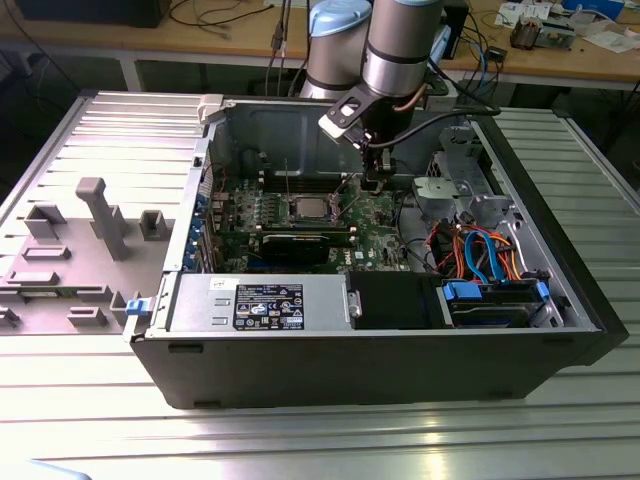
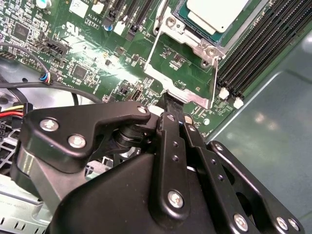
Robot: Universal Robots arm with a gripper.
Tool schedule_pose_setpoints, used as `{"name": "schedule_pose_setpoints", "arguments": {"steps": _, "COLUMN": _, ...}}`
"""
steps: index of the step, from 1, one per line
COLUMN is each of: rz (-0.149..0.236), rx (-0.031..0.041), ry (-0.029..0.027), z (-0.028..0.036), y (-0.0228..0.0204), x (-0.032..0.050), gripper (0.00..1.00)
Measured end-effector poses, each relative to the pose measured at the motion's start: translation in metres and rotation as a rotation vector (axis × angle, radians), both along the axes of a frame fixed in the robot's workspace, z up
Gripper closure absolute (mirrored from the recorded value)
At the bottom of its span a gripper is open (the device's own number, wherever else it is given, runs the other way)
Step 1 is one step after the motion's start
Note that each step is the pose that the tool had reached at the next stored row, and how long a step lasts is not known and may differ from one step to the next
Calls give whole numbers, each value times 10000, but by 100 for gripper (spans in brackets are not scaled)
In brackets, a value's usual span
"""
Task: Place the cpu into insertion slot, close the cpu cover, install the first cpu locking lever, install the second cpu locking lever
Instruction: 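Close the cpu cover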
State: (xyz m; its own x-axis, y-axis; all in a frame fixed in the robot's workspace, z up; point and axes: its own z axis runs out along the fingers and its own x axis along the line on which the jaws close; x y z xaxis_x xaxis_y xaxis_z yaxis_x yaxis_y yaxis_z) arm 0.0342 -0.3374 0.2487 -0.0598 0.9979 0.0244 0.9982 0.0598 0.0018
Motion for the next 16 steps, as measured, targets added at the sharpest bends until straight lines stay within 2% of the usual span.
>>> {"name": "schedule_pose_setpoints", "arguments": {"steps": 6, "rz": 0, "rx": 1, "ry": 0, "z": 0, "y": 0, "x": -9, "gripper": 89}}
{"name": "schedule_pose_setpoints", "arguments": {"steps": 8, "rz": 0, "rx": 0, "ry": 0, "z": 0, "y": 0, "x": -44, "gripper": 89}}
{"name": "schedule_pose_setpoints", "arguments": {"steps": 16, "rz": 1, "rx": 0, "ry": 0, "z": 0, "y": 0, "x": -52, "gripper": 89}}
